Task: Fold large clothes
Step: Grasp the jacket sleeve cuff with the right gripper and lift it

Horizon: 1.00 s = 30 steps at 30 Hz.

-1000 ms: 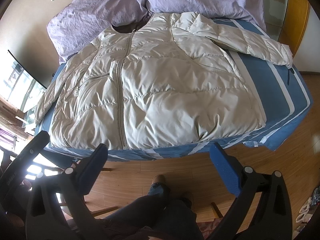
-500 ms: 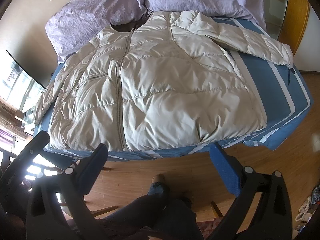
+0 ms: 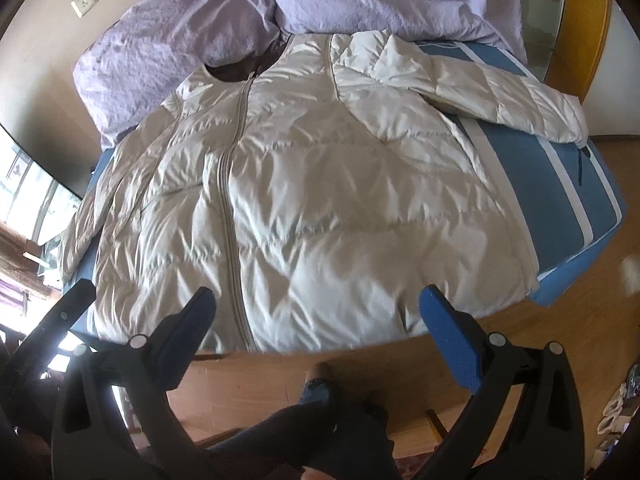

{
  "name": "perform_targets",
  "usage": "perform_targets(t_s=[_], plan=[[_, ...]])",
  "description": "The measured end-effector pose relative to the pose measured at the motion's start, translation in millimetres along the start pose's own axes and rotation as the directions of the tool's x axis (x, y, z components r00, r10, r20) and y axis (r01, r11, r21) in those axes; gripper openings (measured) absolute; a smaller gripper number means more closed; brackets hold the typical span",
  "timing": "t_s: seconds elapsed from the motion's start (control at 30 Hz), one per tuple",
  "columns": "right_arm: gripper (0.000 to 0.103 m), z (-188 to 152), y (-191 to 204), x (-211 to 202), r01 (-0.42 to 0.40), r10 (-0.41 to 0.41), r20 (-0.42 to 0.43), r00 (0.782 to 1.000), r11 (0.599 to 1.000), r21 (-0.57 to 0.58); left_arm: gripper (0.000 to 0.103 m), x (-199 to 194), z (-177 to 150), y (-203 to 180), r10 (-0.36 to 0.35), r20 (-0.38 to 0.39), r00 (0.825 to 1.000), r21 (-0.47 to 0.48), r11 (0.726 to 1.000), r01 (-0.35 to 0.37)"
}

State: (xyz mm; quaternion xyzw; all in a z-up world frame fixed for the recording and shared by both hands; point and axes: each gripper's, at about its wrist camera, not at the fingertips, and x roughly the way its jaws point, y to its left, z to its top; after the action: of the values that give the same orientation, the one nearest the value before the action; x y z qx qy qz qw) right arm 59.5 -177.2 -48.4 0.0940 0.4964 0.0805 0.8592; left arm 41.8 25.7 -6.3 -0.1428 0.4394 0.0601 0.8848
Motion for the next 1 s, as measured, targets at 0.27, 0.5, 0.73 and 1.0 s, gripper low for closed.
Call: perform_targets(t_s=[0.27, 0.5, 0.73, 1.0], plan=[[0.101, 40, 3, 23, 0.036, -0.035, -0.004, 0.999, 0.992, 0.119, 0.102, 39, 46, 17, -0.005, -0.048, 0.999, 0.083, 0.997, 0.009], [0.101, 69, -25, 35, 0.092, -0.096, 0.012, 0.995, 0.976, 0.196, 0.102, 69, 65, 14, -0.004, -0.087, 0.996, 0.133, 0.991, 0.016], [0.101, 102, -118, 48, 0.187, -0.194, -0.012, 0.981, 0.926, 0.328, 0.102, 92, 70, 3, 0.047, -0.122, 0.991, 0.126, 0.992, -0.031], [0.089, 151, -271, 66, 0.288, -0.301, -0.043, 0.953, 0.847, 0.447, 0.102, 100, 72, -7, 0.128, -0.134, 0.983, 0.011, 0.992, -0.128]])
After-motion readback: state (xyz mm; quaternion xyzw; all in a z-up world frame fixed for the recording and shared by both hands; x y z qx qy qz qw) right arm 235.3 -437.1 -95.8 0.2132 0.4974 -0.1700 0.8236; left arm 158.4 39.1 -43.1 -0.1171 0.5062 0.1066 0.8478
